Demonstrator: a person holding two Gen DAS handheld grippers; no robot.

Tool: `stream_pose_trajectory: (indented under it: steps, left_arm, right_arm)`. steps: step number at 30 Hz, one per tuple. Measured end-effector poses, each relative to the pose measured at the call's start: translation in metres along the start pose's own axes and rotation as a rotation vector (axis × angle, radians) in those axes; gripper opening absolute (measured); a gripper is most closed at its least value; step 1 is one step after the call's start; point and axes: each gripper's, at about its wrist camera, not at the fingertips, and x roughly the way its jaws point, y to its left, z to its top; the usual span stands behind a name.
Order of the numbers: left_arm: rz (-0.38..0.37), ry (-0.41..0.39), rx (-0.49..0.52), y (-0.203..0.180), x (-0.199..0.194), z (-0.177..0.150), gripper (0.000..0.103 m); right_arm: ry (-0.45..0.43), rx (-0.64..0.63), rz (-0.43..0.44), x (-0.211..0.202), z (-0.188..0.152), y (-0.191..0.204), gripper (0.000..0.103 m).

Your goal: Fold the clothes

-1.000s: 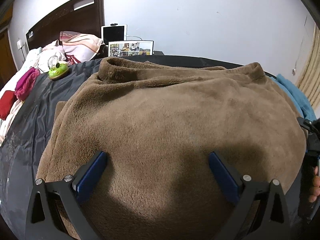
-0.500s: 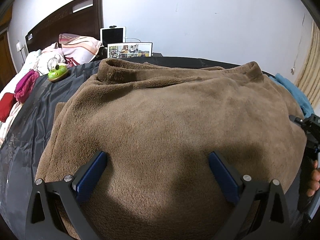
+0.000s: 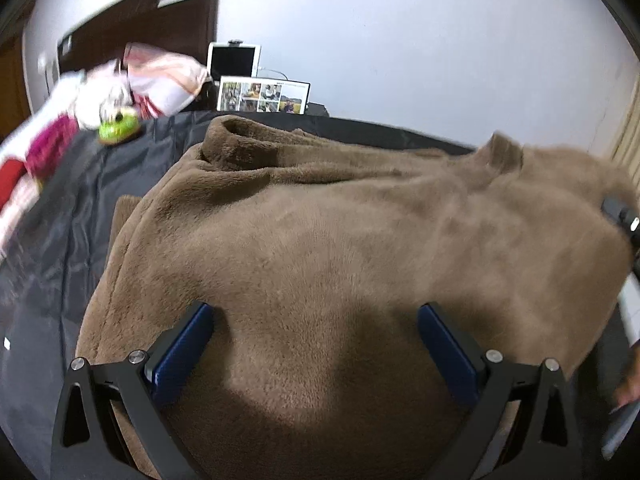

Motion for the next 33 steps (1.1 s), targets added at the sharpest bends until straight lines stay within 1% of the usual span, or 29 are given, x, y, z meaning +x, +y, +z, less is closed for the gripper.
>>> stream_pose_trajectory:
  steps: [2, 5, 8, 11, 13, 15, 19, 22, 25, 28, 31, 32, 33]
  left_arm:
    - [-0.063, -0.002, -0.065, 0.013, -0.011, 0.007, 0.102]
    - [-0.181, 0.005, -0.156, 0.034, -0.025, 0.02, 0.102]
    - [-0.313, 0.034, -0.23, 0.047, -0.03, 0.033, 0.102]
    - [-0.451, 0.085, -0.273, 0.049, -0.024, 0.047, 0.102]
    - [-0.5, 0.118, -0.275, 0.044, -0.019, 0.055, 0.102]
    - [-0.559, 0.156, -0.256, 0.031, -0.011, 0.064, 0.102]
    - [-0.652, 0.231, -0.192, -0.005, 0.004, 0.076, 0.102]
    - [-0.69, 0.284, -0.137, -0.03, 0.016, 0.085, 0.102]
    - [-0.692, 0.347, -0.091, -0.051, 0.033, 0.093, 0.102]
    - [-0.643, 0.389, -0.076, -0.064, 0.051, 0.102, 0.102]
    - [-0.575, 0.404, -0.068, -0.069, 0.067, 0.109, 0.102]
    - [-0.552, 0.408, -0.059, -0.07, 0.07, 0.111, 0.098]
    - [-0.527, 0.412, -0.05, -0.071, 0.072, 0.112, 0.081]
  right_arm:
    - [-0.007, -0.037, 0.023, 0.002, 0.005, 0.017, 0.024]
    - [-0.015, -0.1, 0.055, 0.002, 0.002, 0.042, 0.024]
    - [-0.027, -0.233, 0.081, -0.002, -0.018, 0.076, 0.024]
    - [-0.035, -0.362, 0.091, -0.002, -0.043, 0.105, 0.024]
    - [-0.029, -0.421, 0.096, 0.0, -0.06, 0.116, 0.024]
    - [-0.021, -0.463, 0.101, 0.003, -0.072, 0.124, 0.024]
    - [-0.007, -0.502, 0.104, 0.009, -0.084, 0.129, 0.024]
    - [-0.008, -0.537, 0.103, 0.013, -0.089, 0.13, 0.024]
    - [-0.013, -0.574, 0.1, 0.013, -0.095, 0.135, 0.024]
    - [-0.019, -0.611, 0.097, 0.012, -0.102, 0.137, 0.024]
    - [-0.029, -0.66, 0.091, 0.011, -0.11, 0.14, 0.024]
    - [-0.03, -0.67, 0.092, 0.011, -0.111, 0.141, 0.024]
    - [-0.031, -0.677, 0.092, 0.012, -0.113, 0.141, 0.024]
